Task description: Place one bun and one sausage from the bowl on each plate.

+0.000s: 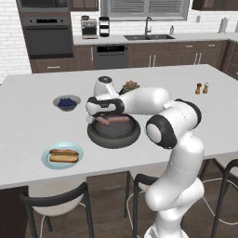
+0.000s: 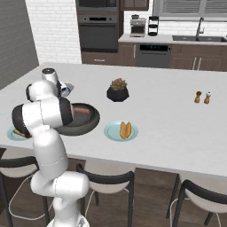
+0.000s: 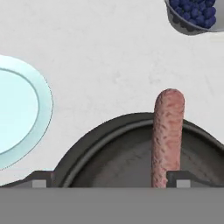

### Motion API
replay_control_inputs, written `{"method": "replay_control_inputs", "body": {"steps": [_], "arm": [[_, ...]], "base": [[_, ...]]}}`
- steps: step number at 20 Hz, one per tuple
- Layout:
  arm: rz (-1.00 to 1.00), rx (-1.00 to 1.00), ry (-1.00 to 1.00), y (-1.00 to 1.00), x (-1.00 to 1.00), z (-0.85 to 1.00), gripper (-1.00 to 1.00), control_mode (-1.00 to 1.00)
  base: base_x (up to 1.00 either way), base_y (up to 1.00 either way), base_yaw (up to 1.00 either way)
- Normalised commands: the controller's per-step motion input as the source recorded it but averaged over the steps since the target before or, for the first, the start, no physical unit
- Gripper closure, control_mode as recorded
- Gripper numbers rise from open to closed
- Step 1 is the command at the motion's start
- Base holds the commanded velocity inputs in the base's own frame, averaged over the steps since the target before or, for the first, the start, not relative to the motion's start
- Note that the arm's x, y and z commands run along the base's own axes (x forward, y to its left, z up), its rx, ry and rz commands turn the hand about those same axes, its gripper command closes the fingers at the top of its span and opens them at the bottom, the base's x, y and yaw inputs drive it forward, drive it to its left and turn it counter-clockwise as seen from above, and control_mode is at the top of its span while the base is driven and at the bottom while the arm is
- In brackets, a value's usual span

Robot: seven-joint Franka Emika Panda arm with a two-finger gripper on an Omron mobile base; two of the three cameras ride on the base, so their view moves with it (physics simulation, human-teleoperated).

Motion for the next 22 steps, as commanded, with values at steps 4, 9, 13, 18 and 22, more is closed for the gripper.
{"method": "replay_control_inputs", "body": {"steps": [4,9,13,18,22], "arm": [[-0.13,0.10,0.06,-0.62,0.78,-0.01,-1.00,-1.00],[-0.02,0.02,0.05,-0.13,0.16,-0.07,-1.00,-1.00],[0.00,0.00,0.01,0.00,0.02,-0.24,-1.00,-1.00],[0.00,0.00,0.01,0.00,0.08,-0.28,-1.00,-1.00],[0.00,0.00,0.02,0.03,0.13,-0.19,-1.00,-1.00]], "base": [[0.00,0.00,0.00],[0.00,0.00,0.00],[0.00,0.00,0.00],[0.00,0.00,0.00],[0.00,0.00,0.00]]}}
